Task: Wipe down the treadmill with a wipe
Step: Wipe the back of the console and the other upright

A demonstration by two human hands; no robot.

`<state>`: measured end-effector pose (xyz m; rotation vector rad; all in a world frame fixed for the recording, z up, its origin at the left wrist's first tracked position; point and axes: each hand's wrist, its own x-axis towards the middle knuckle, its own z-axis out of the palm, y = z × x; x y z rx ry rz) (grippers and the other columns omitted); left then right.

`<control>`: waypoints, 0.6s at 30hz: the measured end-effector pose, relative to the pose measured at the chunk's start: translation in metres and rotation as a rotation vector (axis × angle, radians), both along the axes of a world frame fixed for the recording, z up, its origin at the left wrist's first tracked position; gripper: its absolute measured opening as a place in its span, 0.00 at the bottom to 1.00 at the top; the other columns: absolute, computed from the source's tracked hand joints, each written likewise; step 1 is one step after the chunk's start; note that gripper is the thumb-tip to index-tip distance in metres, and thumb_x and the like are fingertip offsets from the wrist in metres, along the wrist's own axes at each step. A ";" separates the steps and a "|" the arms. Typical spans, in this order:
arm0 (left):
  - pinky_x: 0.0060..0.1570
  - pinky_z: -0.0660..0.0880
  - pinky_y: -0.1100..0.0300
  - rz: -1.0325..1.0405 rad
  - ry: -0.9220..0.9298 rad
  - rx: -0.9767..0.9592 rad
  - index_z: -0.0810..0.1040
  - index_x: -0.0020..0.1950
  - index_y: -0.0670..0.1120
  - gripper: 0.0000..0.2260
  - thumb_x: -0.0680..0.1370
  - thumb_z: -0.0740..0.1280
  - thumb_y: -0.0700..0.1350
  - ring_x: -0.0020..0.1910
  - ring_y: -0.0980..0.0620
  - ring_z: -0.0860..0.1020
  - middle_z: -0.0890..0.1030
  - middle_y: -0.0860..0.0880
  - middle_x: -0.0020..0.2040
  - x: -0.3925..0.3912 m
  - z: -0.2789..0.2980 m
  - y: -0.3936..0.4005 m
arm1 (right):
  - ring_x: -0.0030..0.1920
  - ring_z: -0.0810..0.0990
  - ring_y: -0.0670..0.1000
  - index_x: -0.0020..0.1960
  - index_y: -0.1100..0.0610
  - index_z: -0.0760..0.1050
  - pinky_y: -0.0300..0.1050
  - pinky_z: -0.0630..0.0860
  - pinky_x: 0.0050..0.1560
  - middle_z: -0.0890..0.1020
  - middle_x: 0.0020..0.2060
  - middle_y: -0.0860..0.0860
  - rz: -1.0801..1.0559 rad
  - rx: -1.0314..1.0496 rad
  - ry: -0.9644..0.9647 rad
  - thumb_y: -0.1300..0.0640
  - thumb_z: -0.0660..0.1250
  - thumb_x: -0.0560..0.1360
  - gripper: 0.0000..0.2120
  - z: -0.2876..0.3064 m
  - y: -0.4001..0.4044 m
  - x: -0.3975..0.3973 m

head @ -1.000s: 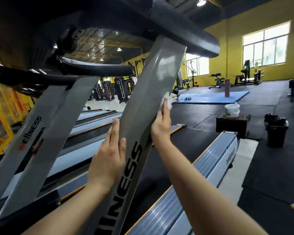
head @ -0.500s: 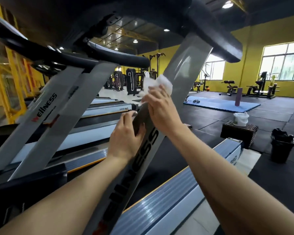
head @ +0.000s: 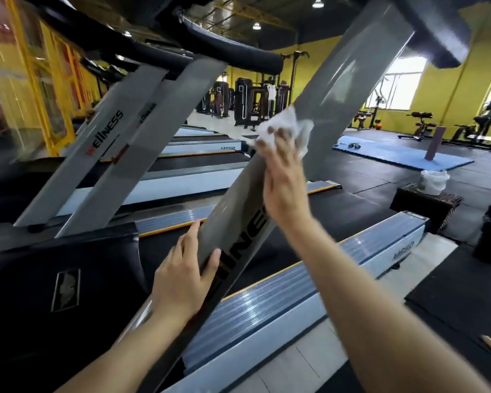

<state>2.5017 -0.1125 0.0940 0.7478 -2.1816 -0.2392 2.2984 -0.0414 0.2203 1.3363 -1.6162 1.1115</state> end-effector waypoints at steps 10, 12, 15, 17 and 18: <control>0.43 0.80 0.45 0.062 0.017 -0.066 0.64 0.78 0.45 0.30 0.81 0.55 0.61 0.55 0.40 0.82 0.80 0.44 0.63 -0.006 -0.003 0.002 | 0.81 0.45 0.47 0.82 0.57 0.53 0.51 0.41 0.81 0.55 0.81 0.46 0.099 -0.300 -0.527 0.59 0.51 0.86 0.25 -0.028 -0.017 0.009; 0.43 0.80 0.45 0.058 0.019 -0.061 0.64 0.78 0.45 0.30 0.82 0.55 0.61 0.55 0.41 0.82 0.80 0.44 0.63 -0.006 -0.002 0.005 | 0.81 0.42 0.45 0.83 0.52 0.49 0.45 0.40 0.80 0.51 0.81 0.42 0.077 -0.354 -0.703 0.54 0.48 0.86 0.26 -0.017 -0.021 -0.003; 0.43 0.80 0.46 0.070 0.006 -0.066 0.63 0.79 0.46 0.30 0.82 0.55 0.61 0.55 0.41 0.82 0.80 0.44 0.62 -0.006 -0.001 0.005 | 0.81 0.39 0.43 0.83 0.52 0.47 0.46 0.39 0.80 0.46 0.81 0.39 0.142 -0.359 -0.717 0.53 0.49 0.85 0.27 -0.057 -0.023 0.018; 0.43 0.80 0.46 0.079 -0.002 -0.063 0.64 0.78 0.45 0.30 0.81 0.55 0.61 0.54 0.41 0.82 0.80 0.44 0.62 -0.007 -0.002 0.004 | 0.81 0.38 0.43 0.83 0.50 0.45 0.51 0.43 0.81 0.45 0.82 0.43 0.179 -0.272 -0.726 0.51 0.50 0.85 0.28 -0.102 -0.019 0.051; 0.42 0.81 0.46 0.082 -0.002 -0.068 0.65 0.78 0.44 0.30 0.81 0.56 0.61 0.54 0.41 0.82 0.80 0.44 0.62 -0.007 -0.003 0.003 | 0.80 0.38 0.43 0.83 0.48 0.44 0.50 0.44 0.81 0.45 0.82 0.44 0.187 -0.223 -0.729 0.50 0.50 0.85 0.29 -0.119 -0.016 0.066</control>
